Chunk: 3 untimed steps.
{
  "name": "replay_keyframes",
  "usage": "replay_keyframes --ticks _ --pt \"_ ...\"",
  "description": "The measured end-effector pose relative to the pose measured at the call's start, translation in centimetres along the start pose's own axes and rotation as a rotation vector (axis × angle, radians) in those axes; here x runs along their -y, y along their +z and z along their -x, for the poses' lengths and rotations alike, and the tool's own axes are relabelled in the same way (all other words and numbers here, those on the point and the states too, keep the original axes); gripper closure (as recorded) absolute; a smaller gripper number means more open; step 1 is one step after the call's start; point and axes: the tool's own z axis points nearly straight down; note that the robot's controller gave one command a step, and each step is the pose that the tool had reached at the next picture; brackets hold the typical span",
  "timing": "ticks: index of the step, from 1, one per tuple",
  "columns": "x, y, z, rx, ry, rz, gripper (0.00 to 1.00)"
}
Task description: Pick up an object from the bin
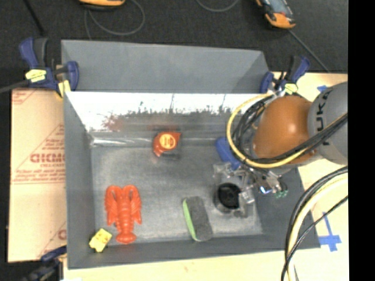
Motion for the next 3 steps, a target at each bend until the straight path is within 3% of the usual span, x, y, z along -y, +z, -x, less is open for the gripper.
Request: replay_keyframes --ticks 1,2,3 --pt "1.7 2.7 1.7 0.001 0.12 0.0 1.0" --pt "1.7 2.7 1.7 0.001 0.119 0.0 1.0" --pt "1.7 -5.8 5.1 -0.001 0.127 0.0 1.0"
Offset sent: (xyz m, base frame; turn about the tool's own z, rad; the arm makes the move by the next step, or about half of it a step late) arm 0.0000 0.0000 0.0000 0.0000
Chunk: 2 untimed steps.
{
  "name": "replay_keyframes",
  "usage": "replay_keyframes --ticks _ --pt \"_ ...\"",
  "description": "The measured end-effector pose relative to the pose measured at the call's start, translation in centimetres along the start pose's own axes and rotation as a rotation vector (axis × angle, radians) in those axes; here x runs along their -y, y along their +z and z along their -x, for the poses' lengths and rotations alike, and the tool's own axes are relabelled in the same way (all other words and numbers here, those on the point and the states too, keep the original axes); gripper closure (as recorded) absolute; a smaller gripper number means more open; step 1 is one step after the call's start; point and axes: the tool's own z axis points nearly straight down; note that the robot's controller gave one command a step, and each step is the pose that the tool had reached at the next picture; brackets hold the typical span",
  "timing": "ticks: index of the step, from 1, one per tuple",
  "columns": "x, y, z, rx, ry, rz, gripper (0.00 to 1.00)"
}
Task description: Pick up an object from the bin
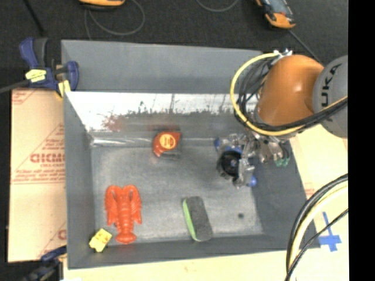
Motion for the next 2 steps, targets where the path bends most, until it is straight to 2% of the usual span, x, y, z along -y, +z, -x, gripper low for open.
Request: replay_keyframes --ticks 1,2 --pt "0.0 0.0 0.0 0.0 0.0 0.0 1.0" --pt "-2.1 -6.8 2.6 0.001 -0.035 0.001 1.0"
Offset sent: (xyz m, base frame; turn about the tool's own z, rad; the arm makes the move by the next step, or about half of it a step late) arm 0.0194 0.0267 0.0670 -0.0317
